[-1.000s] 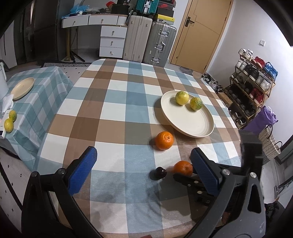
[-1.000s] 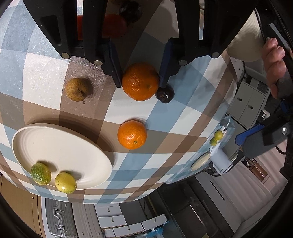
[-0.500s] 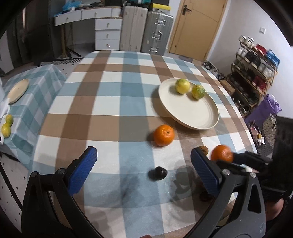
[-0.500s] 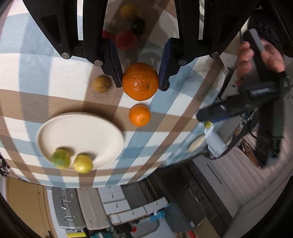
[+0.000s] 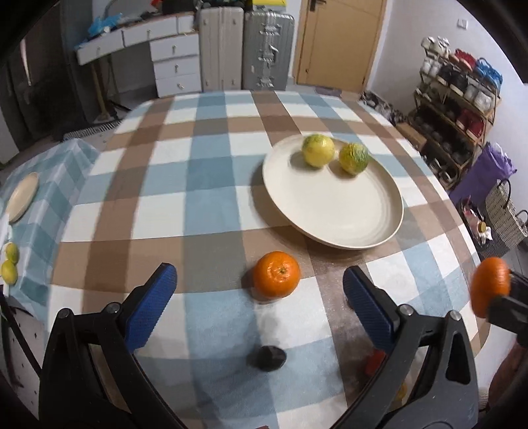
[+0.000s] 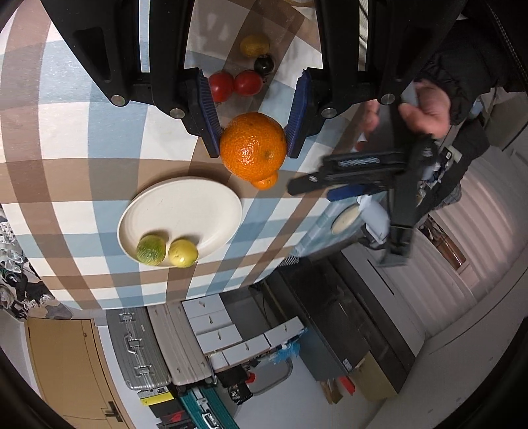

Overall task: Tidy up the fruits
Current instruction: 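Grasp the other orange with the left gripper while the right gripper holds its orange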

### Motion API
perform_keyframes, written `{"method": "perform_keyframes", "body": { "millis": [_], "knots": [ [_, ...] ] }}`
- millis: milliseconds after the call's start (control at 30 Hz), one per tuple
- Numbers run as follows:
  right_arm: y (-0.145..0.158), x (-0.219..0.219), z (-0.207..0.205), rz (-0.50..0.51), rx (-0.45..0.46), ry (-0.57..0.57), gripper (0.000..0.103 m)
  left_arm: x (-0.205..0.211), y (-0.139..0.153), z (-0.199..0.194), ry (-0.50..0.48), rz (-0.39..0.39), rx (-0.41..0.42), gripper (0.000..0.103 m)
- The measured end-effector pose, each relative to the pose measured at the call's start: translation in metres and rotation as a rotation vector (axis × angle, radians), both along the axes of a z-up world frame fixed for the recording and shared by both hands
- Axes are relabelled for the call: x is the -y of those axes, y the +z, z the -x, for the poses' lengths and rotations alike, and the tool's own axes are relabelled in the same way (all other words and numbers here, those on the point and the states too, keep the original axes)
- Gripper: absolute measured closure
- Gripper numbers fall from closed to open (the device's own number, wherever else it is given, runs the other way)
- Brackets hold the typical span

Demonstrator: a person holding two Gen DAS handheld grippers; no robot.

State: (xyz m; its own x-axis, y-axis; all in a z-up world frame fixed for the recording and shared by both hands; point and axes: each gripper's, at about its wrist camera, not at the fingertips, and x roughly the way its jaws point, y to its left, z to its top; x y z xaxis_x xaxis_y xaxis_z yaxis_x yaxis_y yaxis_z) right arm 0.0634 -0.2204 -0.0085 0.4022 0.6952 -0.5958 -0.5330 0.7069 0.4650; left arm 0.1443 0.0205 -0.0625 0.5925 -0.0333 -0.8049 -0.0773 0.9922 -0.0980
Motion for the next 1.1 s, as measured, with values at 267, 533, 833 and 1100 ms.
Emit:
{"method": "perform_keyframes", "body": {
  "millis": [267, 533, 833, 1100],
  "knots": [
    [0.001, 0.005, -0.001, -0.008, -0.007, -0.002, 0.062, 0.007, -0.024, -0.021, -0.029, 0.008, -0.057, 0.012],
    [-0.002, -0.001, -0.004, -0.01, -0.019, 0.011, 0.062, 0.005, -0.04, -0.026, -0.069, 0.028, -0.094, 0.04],
    [-0.004, 0.0, -0.003, -0.006, -0.028, 0.008, 0.062, 0.009, -0.042, -0.026, -0.107, 0.041, -0.09, 0.067],
    [-0.004, 0.001, -0.002, -0.005, -0.028, 0.009, 0.062, 0.006, -0.04, -0.024, -0.104, 0.063, -0.086, 0.068]
  ]
}}
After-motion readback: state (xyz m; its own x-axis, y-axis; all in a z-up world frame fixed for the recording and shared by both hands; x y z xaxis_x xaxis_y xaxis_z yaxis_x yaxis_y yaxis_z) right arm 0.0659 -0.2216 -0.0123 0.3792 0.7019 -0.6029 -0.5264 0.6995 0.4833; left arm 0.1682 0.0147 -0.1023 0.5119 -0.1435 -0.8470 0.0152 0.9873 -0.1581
